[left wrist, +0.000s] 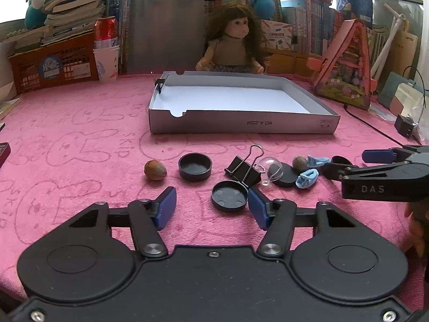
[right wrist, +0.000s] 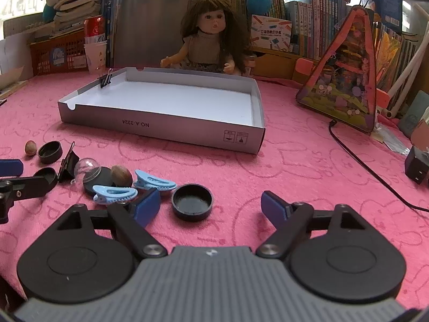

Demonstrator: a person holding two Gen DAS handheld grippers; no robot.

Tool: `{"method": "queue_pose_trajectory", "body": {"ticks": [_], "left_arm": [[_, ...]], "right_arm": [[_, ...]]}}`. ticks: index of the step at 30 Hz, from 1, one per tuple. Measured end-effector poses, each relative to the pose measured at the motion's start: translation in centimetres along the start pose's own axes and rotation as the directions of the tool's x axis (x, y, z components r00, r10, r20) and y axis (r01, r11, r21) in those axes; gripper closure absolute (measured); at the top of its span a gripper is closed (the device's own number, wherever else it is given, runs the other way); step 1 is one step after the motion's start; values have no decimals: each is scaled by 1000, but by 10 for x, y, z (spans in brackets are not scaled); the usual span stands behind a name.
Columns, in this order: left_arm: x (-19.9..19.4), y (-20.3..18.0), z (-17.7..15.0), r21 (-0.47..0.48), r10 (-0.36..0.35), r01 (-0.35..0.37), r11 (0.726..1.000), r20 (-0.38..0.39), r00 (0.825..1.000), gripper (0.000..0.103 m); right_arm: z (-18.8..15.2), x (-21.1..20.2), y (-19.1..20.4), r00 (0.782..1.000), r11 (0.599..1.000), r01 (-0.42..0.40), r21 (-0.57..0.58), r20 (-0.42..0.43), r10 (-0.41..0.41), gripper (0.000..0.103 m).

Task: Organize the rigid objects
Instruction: 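Grasp a black round lid with the left tool while the right tool grasps another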

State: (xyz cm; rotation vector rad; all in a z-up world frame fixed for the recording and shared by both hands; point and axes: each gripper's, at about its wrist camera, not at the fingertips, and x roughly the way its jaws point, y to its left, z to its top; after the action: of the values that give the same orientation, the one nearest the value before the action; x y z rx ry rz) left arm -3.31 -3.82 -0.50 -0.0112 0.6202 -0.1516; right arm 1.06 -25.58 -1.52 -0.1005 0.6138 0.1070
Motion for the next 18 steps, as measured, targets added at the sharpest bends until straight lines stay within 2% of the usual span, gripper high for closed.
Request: {"method": "queue_pose_trajectory", "body": {"ticks": [11, 16, 18], "left_arm": [[3, -13, -5, 67, 17, -18, 998, 20, 1000, 47], [3, -15, -4, 68, 12, -14, 998, 26, 1000, 63], [4, -16, -3, 74, 8, -10, 997, 28, 1000, 65]], "right_arm": [[-4, 3, -5, 1000, 999, -16, 44, 15, 15, 14], [-5, 3, -4, 1000, 999, -17, 44, 26, 15, 14], [-5, 3, -4, 1000, 999, -16, 46, 27, 15, 14]]}}
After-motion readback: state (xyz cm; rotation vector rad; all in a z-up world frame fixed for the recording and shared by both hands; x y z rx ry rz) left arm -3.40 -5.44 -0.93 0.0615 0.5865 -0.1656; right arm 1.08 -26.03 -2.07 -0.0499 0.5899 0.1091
